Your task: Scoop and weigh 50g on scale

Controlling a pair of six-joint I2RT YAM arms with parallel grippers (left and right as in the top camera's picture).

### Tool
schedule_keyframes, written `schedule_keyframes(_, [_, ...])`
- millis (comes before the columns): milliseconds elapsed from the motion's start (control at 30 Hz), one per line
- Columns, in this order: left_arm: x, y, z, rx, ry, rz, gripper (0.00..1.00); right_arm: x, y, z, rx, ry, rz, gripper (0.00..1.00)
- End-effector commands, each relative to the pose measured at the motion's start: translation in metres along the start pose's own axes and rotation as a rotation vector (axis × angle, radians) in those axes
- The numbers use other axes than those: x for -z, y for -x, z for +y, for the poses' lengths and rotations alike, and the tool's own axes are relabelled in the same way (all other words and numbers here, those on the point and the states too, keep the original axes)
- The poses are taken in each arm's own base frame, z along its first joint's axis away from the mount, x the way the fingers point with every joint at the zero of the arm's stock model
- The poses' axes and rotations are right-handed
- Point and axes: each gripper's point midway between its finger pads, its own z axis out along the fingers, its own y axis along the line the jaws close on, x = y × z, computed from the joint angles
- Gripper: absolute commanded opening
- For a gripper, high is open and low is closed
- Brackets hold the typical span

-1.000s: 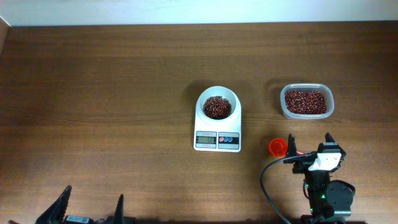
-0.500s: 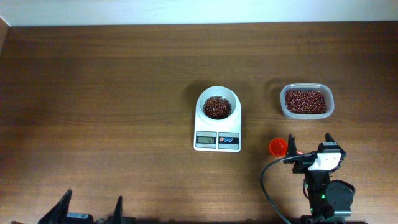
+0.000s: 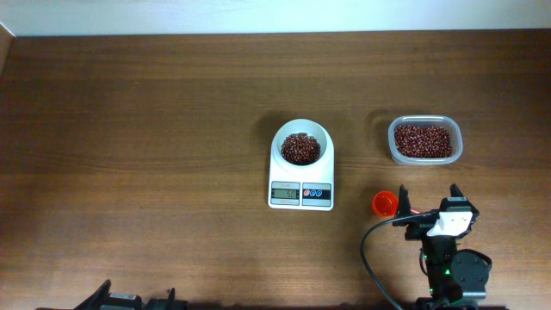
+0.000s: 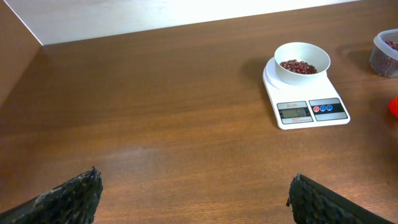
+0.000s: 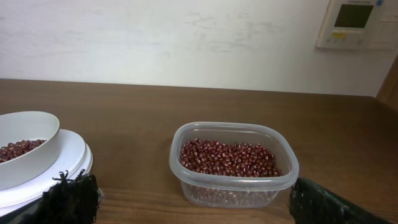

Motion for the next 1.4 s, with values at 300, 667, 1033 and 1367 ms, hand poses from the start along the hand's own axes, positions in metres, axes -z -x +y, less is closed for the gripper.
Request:
schedule_keyframes(300, [0.031,-0.008,0.004,0.039,0.093,-0.153,0.99,0.0,-0.002,0.002,0.007,0.008,-0.001,0.99])
schedule_keyframes(667, [0.032,0.01,0.002,0.021,0.042,-0.226,0.99,0.0,-0.002,0.002,0.006,0.008,-0.001,0.99])
schedule_keyframes(1033, [-0.042,0.016,-0.006,0.015,-0.017,-0.206,0.99,0.0,-0.002,0.002,0.006,0.008,-0.001,0.98])
schedule_keyframes(1367, [-0.118,-0.004,-0.017,0.011,-0.076,-0.166,0.99,0.0,-0.002,0.002,0.006,0.008,-0.001,0.99])
